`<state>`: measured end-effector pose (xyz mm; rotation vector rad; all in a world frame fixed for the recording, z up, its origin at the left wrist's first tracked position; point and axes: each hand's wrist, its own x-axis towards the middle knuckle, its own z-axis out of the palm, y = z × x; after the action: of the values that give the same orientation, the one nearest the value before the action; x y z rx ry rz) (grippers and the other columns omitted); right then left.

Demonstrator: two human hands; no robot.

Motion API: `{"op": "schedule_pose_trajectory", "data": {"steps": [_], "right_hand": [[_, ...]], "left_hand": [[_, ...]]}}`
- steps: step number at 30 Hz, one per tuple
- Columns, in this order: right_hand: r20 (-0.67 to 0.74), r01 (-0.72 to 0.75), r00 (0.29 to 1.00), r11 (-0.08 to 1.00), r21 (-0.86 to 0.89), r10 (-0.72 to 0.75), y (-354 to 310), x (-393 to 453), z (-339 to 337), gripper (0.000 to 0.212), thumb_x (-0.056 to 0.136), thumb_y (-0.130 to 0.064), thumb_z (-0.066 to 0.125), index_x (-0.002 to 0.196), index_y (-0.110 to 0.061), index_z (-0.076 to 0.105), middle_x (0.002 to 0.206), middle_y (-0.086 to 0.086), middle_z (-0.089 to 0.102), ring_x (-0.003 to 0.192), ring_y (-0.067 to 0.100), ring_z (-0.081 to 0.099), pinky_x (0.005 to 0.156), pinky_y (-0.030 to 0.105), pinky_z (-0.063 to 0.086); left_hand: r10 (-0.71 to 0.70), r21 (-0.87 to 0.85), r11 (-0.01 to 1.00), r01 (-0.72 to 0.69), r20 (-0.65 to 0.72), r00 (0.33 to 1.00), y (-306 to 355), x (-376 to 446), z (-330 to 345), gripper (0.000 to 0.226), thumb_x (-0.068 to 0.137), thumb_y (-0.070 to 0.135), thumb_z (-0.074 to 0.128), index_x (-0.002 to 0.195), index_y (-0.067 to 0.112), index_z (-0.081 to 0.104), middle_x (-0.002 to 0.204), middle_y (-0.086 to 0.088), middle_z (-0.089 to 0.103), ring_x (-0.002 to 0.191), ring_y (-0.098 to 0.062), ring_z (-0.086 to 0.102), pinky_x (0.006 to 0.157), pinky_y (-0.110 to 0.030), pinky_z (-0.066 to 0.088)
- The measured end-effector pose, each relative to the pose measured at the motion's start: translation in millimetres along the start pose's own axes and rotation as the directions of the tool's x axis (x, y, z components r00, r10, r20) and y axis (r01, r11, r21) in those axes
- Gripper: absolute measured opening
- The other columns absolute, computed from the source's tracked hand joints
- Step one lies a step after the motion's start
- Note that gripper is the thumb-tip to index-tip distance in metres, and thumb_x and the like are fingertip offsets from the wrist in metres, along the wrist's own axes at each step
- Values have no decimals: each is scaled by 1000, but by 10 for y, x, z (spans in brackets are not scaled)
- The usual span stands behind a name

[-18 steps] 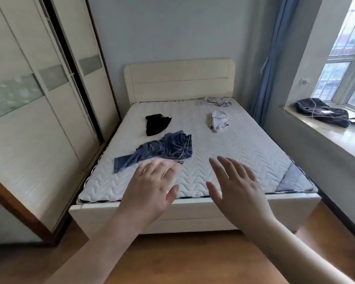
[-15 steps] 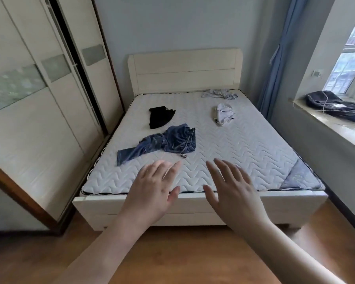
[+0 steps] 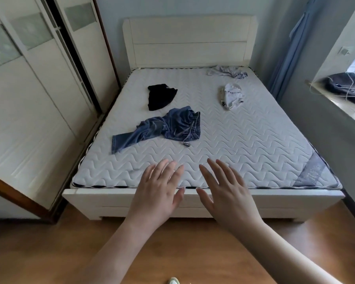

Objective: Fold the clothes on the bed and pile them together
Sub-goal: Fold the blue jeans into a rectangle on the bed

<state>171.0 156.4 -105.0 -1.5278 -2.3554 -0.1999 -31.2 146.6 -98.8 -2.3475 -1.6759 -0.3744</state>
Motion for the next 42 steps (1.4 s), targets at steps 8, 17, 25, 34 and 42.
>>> {"op": "schedule_pose_trajectory", "data": {"steps": [8, 17, 25, 34, 42], "right_hand": [[74, -121, 990, 993, -3, 121, 296, 324, 488, 54, 95, -47, 37, 133, -14, 58, 144, 9, 50, 135, 27, 45, 107, 45, 40], [30, -185, 982, 983, 8, 185, 1048, 898, 926, 48, 93, -45, 44, 128, -15, 59, 133, 7, 55, 121, 26, 52, 98, 41, 45], [119, -106, 988, 990, 90, 95, 1910, 1743, 1350, 51, 94, -43, 39, 128, -11, 60, 130, 11, 58, 120, 31, 55, 100, 44, 45], [254, 13, 966, 987, 163, -55, 2102, 2538, 1818, 48, 93, -40, 55, 130, -11, 59, 134, 12, 56, 122, 32, 54, 105, 46, 40], [344, 18, 938, 996, 84, -46, 2133, 3354, 2282, 50, 93, -41, 53, 134, -12, 55, 140, 11, 52, 127, 31, 49, 107, 46, 38]], "left_hand": [[-41, -126, 991, 52, 86, 995, -334, 599, 610, 46, 94, 36, 50, 134, 16, 57, 135, -3, 56, 128, -26, 50, 107, -44, 41], [-19, -119, 993, 23, 29, 999, -171, 1458, 1333, 46, 92, 45, 42, 119, 16, 67, 118, -5, 63, 109, -23, 56, 84, -41, 51], [-86, -13, 996, 89, 157, 984, -104, 2436, 1686, 45, 93, 45, 48, 125, 17, 63, 121, -5, 62, 111, -25, 59, 90, -41, 48], [-205, 12, 977, 212, 298, 932, -375, 2808, 1936, 50, 92, 46, 50, 133, 19, 56, 131, -6, 57, 123, -28, 52, 99, -45, 45], [-237, -25, 965, 261, 343, 909, -1092, 3283, 2378, 51, 95, 43, 44, 138, 17, 52, 137, -9, 53, 129, -28, 48, 104, -45, 41]]}}
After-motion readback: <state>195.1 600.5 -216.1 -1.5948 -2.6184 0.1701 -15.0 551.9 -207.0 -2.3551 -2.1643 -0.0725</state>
